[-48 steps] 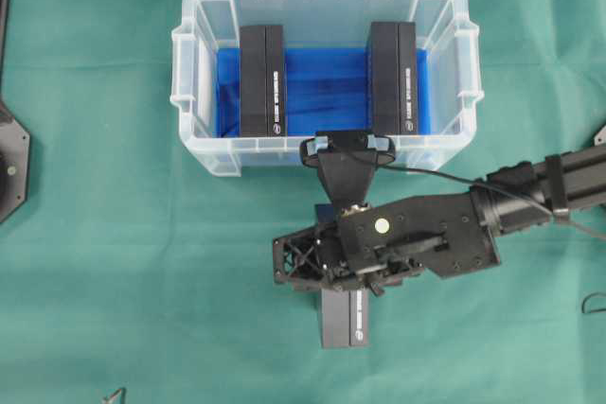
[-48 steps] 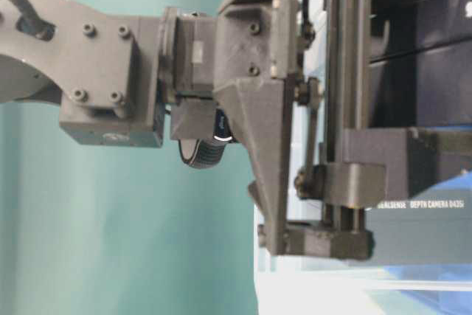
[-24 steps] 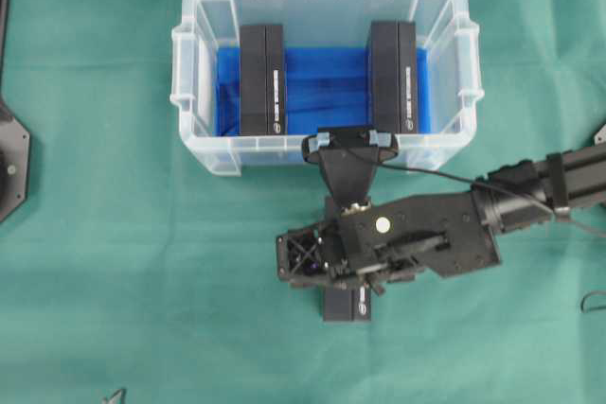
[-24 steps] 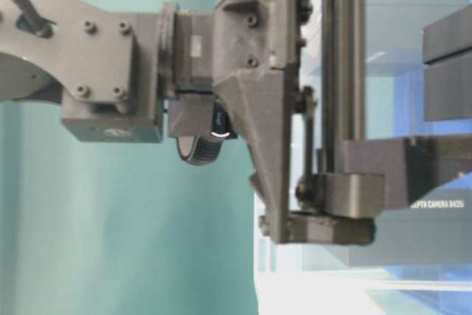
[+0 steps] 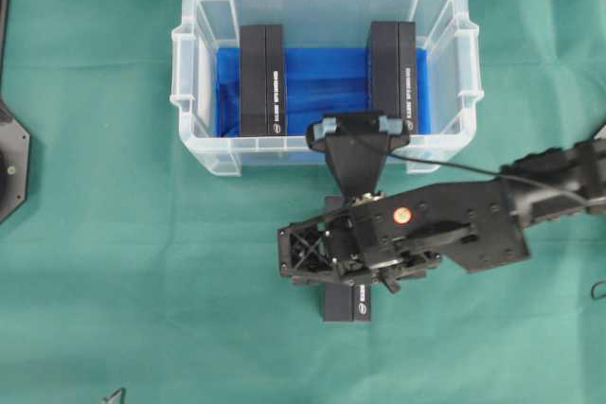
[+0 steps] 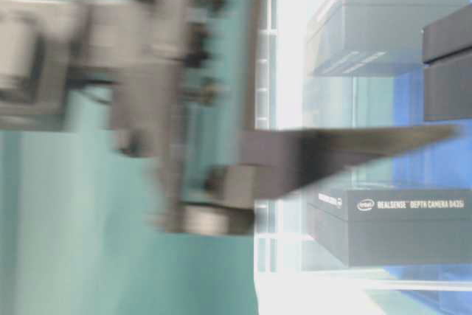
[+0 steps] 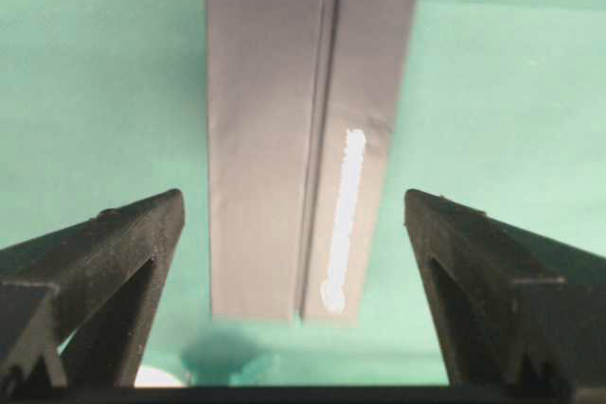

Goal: Take the box out of the case with the right arm.
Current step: 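Carry the box toward the front and lower it onto the table, then open the right gripper and pull it away from the box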

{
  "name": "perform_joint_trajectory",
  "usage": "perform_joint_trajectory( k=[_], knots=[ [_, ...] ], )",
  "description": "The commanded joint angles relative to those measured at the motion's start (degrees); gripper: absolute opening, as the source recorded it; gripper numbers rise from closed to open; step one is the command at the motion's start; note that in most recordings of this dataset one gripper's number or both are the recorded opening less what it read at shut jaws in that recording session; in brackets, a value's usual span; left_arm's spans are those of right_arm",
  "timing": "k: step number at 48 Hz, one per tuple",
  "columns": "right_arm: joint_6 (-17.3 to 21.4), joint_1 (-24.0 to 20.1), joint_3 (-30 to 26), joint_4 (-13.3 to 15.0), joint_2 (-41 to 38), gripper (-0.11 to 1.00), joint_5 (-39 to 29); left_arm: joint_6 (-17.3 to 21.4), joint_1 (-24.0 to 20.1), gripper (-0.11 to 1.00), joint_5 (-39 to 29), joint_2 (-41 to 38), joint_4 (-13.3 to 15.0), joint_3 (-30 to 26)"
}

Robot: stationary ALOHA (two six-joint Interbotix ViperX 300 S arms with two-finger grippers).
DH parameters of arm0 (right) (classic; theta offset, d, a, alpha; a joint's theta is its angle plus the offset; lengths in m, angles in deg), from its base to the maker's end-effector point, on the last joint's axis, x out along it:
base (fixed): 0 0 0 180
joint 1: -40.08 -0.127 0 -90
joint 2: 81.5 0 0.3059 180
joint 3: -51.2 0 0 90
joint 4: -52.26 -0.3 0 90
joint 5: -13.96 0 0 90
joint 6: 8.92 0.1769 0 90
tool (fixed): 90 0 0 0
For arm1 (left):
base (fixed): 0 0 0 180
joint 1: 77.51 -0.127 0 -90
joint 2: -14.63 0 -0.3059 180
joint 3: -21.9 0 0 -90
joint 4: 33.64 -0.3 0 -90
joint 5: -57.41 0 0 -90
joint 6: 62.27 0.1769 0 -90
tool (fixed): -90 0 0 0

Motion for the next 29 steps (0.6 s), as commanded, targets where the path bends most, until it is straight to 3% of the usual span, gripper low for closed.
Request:
perform_joint_trajectory(
  k=[1, 13, 29],
  knots=[
    [0.0, 0.1, -3.7, 1.5, 3.6, 0.92, -3.6, 0.1, -0.2, 0.00, 0.2, -0.3, -0.3, -1.6],
    [-0.5, 0.4, -12.2, 6.0, 4.2, 0.92, -12.7, 0.1, -0.2, 0.00, 0.2, -0.2, -0.2, -1.6],
    [-4.0, 0.9, -12.9, 6.2, 4.3, 0.92, -13.7, 0.1, -0.4, 0.00, 0.3, -0.2, -0.2, -1.6]
  ],
)
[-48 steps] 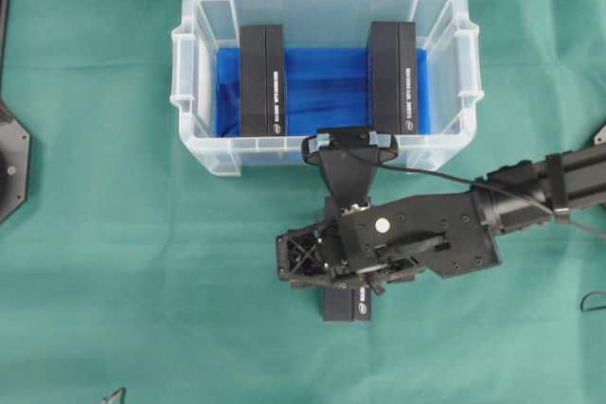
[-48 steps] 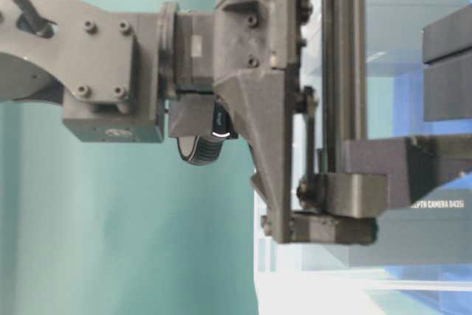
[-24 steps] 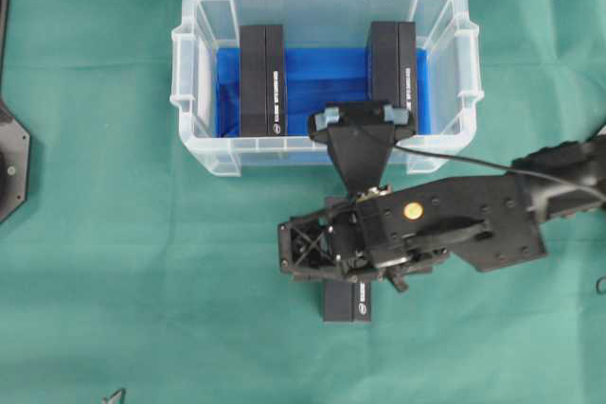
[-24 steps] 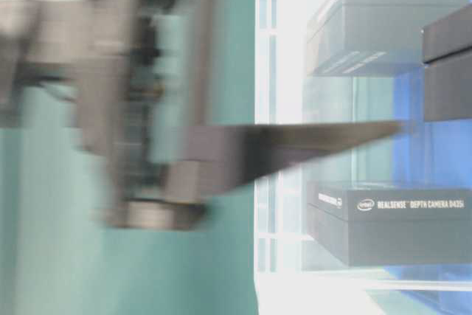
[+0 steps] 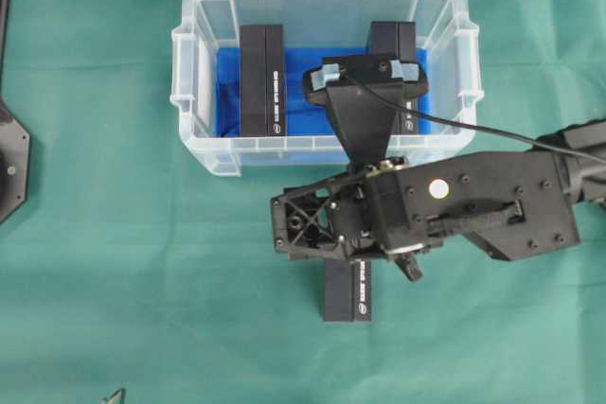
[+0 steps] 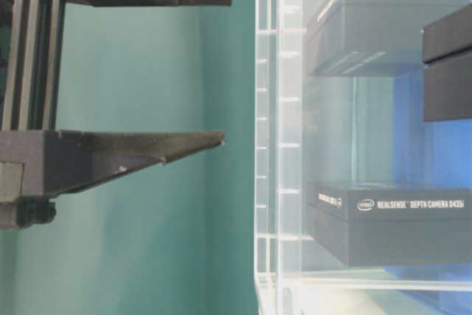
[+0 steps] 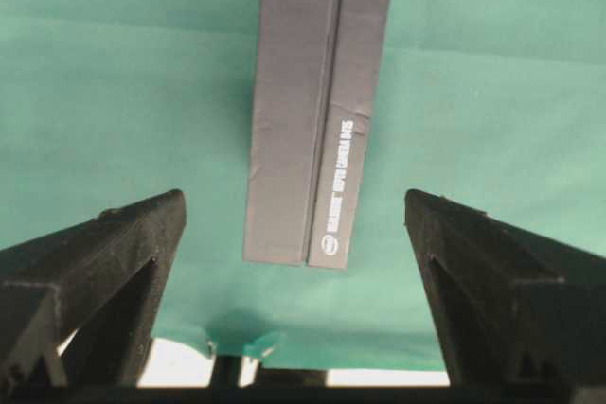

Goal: Take the box out of the case with the right arm.
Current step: 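Open the right gripper and pull it away from the box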

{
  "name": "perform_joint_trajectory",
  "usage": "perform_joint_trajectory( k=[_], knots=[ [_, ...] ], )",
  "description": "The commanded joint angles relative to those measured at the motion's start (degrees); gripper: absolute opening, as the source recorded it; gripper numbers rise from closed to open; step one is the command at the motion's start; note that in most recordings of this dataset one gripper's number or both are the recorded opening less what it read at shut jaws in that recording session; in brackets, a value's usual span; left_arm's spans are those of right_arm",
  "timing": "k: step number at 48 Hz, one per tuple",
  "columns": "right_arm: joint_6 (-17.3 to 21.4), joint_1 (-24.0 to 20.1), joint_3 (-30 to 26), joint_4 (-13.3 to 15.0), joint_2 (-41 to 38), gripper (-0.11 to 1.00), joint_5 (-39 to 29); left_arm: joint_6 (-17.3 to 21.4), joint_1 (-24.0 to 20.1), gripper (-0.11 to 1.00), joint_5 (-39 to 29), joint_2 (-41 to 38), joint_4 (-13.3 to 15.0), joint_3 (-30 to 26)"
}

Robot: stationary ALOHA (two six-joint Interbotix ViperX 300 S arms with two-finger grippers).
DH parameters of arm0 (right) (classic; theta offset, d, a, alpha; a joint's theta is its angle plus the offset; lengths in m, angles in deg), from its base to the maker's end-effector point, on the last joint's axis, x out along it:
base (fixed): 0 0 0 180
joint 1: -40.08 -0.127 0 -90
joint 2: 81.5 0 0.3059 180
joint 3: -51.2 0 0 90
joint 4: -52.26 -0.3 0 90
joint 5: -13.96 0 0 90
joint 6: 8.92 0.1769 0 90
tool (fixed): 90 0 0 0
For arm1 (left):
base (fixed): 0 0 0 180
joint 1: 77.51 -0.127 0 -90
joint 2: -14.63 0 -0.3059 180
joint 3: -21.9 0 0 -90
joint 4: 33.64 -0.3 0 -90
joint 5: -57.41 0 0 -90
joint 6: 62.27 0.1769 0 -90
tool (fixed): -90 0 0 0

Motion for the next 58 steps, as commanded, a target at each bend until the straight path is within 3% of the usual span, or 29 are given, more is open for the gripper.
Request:
perform_joint_trajectory(
  k=[1, 12, 32, 46, 58],
  knots=[
    [-0.6, 0.1, -0.9, 0.2, 2.4, 0.92, -0.2, 0.1, -0.4, 0.00, 0.2, -0.2, -0.1, -1.6],
    [-0.2, -0.4, 4.6, -0.1, 6.2, 0.92, 0.4, 0.0, -0.5, 0.00, 0.2, 0.2, -0.1, -1.5],
    [3.7, -2.8, 21.9, -0.1, 21.2, 0.90, 1.4, 0.2, -0.5, 0.00, 0.2, 0.5, -0.1, -1.4],
    [9.3, -8.2, 34.5, -0.2, 33.6, 0.90, 1.8, 0.3, -0.5, 0.00, 0.2, 0.5, -0.2, -1.3],
    [11.6, -10.7, 39.4, 0.1, 40.3, 0.89, 1.3, 0.3, -0.5, 0.00, 0.2, 0.4, -0.2, -1.3]
  ],
)
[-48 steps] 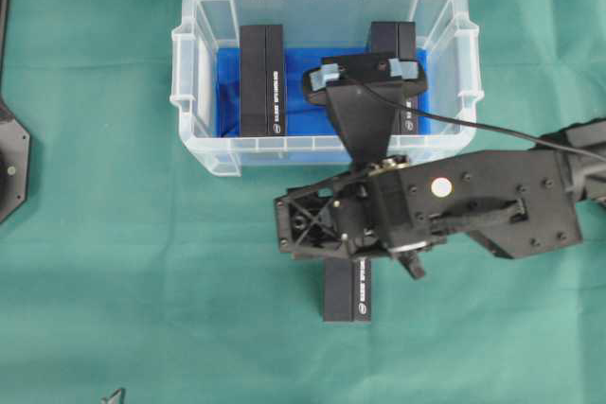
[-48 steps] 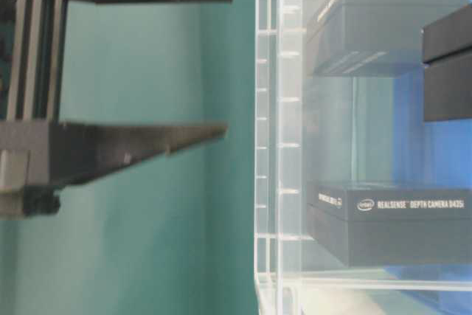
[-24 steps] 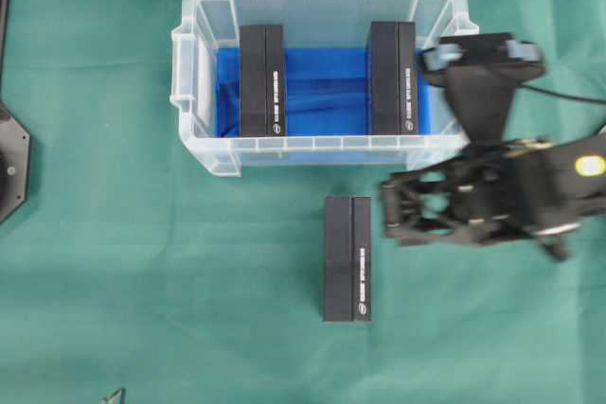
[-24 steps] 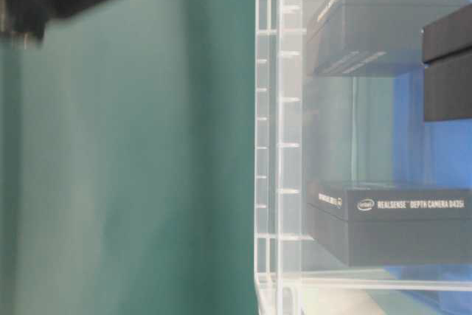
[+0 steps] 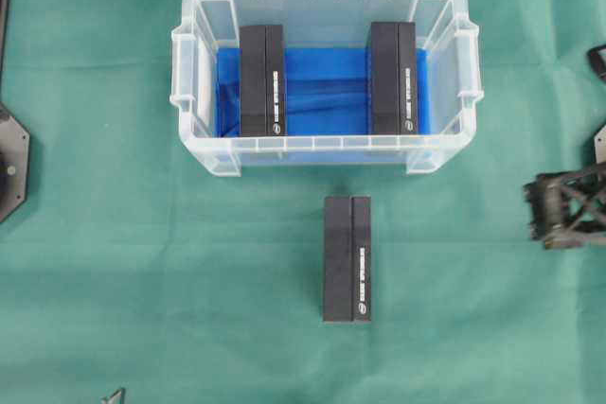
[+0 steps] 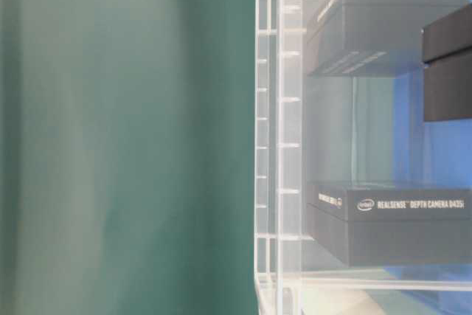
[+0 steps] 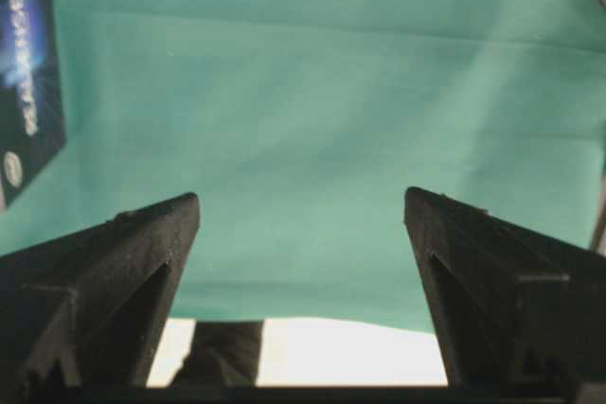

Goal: Take the box out of the case with the right arm.
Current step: 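Open the right gripper and pull it away from the box, then raise the right gripper and move it back over the bin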

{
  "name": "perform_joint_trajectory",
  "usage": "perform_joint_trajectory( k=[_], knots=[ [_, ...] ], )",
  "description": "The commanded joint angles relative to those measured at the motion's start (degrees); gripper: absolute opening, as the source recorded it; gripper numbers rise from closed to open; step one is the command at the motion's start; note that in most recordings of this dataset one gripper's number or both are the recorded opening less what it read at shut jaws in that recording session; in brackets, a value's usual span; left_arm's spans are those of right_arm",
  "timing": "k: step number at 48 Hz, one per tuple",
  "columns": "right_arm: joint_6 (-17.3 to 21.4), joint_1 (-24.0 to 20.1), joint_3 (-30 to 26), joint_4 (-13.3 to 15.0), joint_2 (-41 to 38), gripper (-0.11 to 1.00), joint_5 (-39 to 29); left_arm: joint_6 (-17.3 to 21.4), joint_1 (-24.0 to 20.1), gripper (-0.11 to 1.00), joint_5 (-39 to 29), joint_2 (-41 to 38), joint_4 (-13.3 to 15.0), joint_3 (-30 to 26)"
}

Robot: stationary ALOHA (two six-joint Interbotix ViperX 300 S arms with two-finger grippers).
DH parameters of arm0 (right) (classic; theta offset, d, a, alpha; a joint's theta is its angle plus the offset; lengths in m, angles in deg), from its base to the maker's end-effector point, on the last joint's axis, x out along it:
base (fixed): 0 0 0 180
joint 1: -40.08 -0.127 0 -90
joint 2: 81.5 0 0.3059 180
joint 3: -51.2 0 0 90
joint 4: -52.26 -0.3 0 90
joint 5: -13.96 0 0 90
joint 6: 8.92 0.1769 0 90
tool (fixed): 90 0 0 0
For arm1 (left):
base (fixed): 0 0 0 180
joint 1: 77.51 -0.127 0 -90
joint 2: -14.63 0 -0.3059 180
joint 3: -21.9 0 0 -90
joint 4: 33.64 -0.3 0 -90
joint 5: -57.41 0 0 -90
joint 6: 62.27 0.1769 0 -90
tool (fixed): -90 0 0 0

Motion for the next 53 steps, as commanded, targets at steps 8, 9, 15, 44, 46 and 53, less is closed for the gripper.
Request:
perform_joint_trajectory(
  k=[8, 9, 15, 44, 46, 53],
  knots=[
    [-2.1, 0.3, 0.1, 1.1, 0.8, 0.89, 0.1, 0.2, -0.3, 0.00, 0.2, -0.4, -0.3, -1.5],
    [-2.5, 0.4, 0.0, 1.1, 0.6, 0.89, 0.1, 0.2, -0.3, 0.00, 0.2, -0.5, -0.3, -1.4],
    [-5.4, 2.5, 0.0, 1.1, 0.4, 0.89, 0.1, 0.2, -0.3, 0.00, 0.3, -0.6, -0.3, -1.5],
    [-39.1, 35.1, 2.2, 1.3, 2.6, 0.89, 1.9, 0.1, -0.3, 0.00, 0.2, -0.7, -0.3, -1.5],
    [-41.0, 37.0, 2.3, 1.3, 2.6, 0.89, 2.5, 0.1, -0.3, 0.00, 0.2, -0.7, -0.3, -1.5],
    [-45.4, 41.5, 2.5, 1.3, 1.9, 0.89, 4.8, 0.1, -0.3, 0.00, 0.2, -0.7, -0.3, -1.5]
  ],
)
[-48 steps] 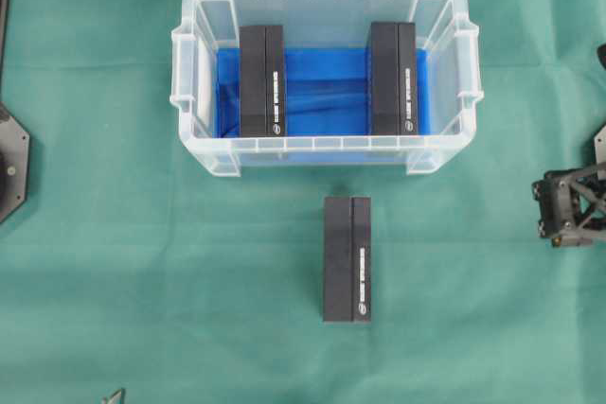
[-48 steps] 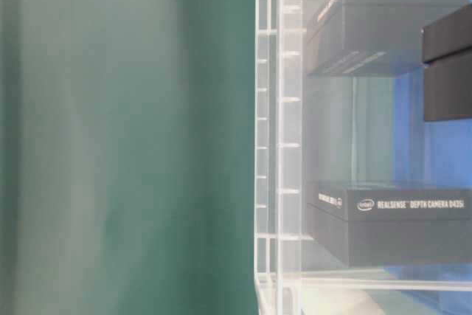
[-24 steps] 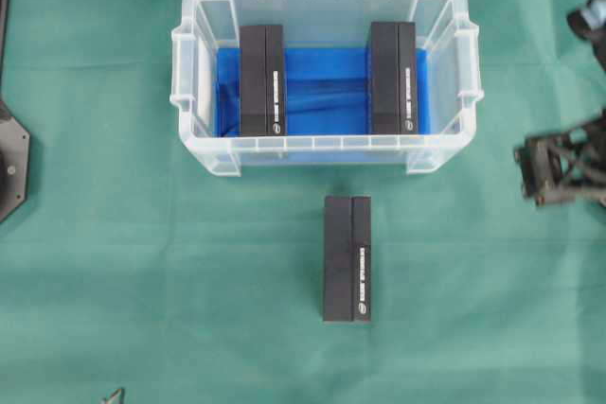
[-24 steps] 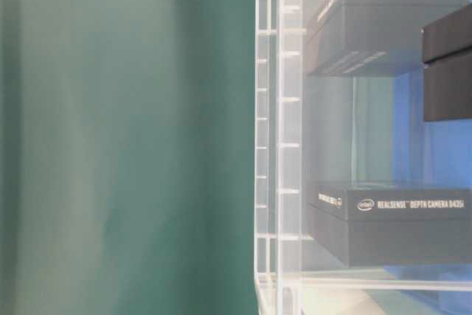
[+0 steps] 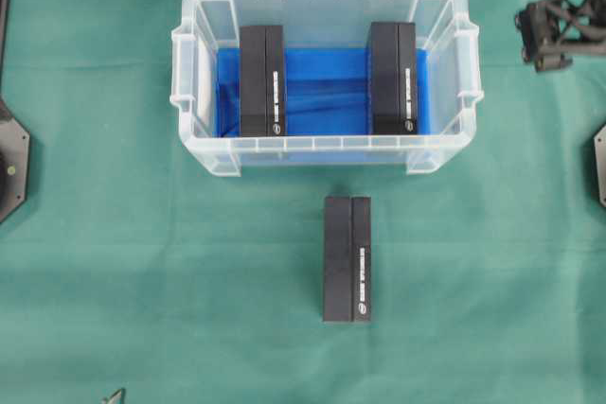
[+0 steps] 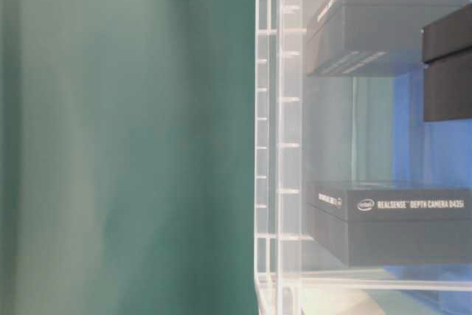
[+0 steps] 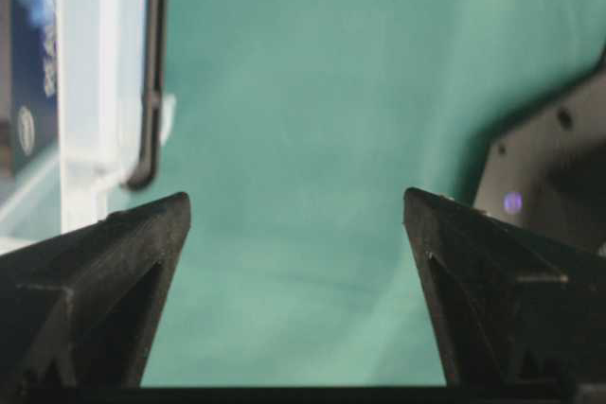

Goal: Take the box out of the case with the right arm.
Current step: 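Raise the right gripper and move it back over the bin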

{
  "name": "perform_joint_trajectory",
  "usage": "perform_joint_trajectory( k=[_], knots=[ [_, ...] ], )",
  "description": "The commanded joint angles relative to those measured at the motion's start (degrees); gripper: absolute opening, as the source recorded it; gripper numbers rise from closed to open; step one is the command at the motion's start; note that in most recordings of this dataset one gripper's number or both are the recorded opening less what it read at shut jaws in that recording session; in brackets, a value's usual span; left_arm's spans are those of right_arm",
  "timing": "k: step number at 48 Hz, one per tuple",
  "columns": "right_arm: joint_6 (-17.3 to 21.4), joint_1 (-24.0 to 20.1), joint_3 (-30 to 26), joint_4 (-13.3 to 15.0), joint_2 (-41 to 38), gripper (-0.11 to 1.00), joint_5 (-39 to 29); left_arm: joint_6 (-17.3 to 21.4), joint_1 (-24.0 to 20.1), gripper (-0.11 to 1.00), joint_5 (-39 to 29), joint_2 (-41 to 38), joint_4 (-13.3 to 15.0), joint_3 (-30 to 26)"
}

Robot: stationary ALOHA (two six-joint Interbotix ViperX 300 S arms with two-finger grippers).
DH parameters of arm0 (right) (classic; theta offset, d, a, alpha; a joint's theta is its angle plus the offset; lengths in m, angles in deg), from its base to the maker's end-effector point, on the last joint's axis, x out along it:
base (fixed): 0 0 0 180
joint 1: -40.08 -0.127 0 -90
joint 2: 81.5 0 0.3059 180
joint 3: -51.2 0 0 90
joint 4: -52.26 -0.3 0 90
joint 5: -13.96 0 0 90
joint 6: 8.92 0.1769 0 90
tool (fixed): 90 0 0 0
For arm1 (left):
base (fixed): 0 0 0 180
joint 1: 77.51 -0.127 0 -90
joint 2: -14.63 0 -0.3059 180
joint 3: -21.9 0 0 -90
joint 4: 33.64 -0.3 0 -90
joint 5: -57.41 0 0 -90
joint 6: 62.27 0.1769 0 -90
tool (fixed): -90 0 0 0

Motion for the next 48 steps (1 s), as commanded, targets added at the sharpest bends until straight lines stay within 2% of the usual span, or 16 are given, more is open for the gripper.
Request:
perform_joint_trajectory(
  k=[1, 39, 48],
  knots=[
    [-1.4, 2.4, -0.4, 0.2, -0.2, 0.89, 1.2, 0.1, -0.2, 0.00, 0.2, -0.3, -0.2, -1.5],
    [-1.8, 2.8, -0.1, -0.1, -1.1, 0.89, 1.3, 0.1, -0.2, 0.00, 0.2, -0.2, -0.2, -1.5],
    [-1.4, 2.7, -1.1, -1.4, -1.5, 0.89, 3.0, 0.1, -0.2, 0.00, 0.2, -0.2, -0.2, -1.6]
  ],
)
